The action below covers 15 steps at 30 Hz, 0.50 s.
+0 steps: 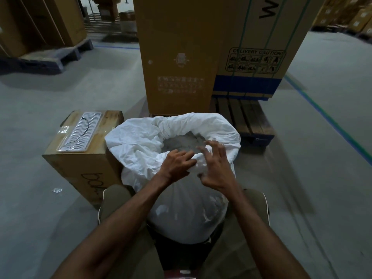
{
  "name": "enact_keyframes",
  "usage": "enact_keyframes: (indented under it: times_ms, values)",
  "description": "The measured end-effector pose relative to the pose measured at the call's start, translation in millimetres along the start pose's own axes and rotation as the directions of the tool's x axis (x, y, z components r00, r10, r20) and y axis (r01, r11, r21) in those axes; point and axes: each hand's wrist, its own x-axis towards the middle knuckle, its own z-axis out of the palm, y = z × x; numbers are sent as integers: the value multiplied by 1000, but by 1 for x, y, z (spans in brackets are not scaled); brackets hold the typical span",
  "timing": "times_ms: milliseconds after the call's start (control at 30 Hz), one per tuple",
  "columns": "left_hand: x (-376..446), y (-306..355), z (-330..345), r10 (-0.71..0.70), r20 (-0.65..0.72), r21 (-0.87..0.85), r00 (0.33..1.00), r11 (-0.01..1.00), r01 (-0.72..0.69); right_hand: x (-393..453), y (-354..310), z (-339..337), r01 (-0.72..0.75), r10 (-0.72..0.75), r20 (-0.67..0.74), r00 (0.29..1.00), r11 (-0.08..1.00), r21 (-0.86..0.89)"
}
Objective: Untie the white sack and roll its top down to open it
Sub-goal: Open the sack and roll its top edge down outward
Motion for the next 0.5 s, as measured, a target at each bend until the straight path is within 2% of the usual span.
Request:
enact_keyframes:
  times_ms: [67,133,200,233,267,300,333,367,400,433,467,500]
  values:
    - [0,1,2,13,-43,-9,999,1000,-13,12,6,4,26,-15,94,995,993,-111]
    - [0,1,1,-24,-19,-68,1000,997,22,22,5,6,37,-27,92,995,994,-105]
    - [-6,1,-6,-167,42,-252,985,952,172,27,2,7,44,-32,87,996,989,-140]
    - [-11,6,-16,-273,71,-357,959,891,280,27,1,9,49,-36,81,996,985,-163]
    - [-19,12,-19,-415,86,-449,906,795,407,26,1,13,49,-38,62,997,982,-185]
    - [-26,23,-26,-591,70,-521,803,665,535,25,0,17,38,-29,47,998,977,-211]
    - [-32,35,-30,-795,58,-580,604,466,668,23,1,23,28,-20,34,999,971,-239]
    - [-36,45,-32,-947,87,-635,311,188,749,19,0,29,26,-23,13,1000,964,-264]
    - [-39,50,-33,-981,193,-656,-20,-144,741,15,-1,37,38,-45,-19,999,959,-281]
    - [-40,50,-32,-887,376,-638,-266,-457,620,11,-2,42,53,-71,-51,996,956,-290]
    - [-39,46,-31,-740,576,-616,-348,-672,410,8,-4,48,68,-96,-79,992,953,-295]
    - [-39,37,-26,-632,716,-605,-296,-773,188,7,-6,51,74,-107,-96,990,953,-293]
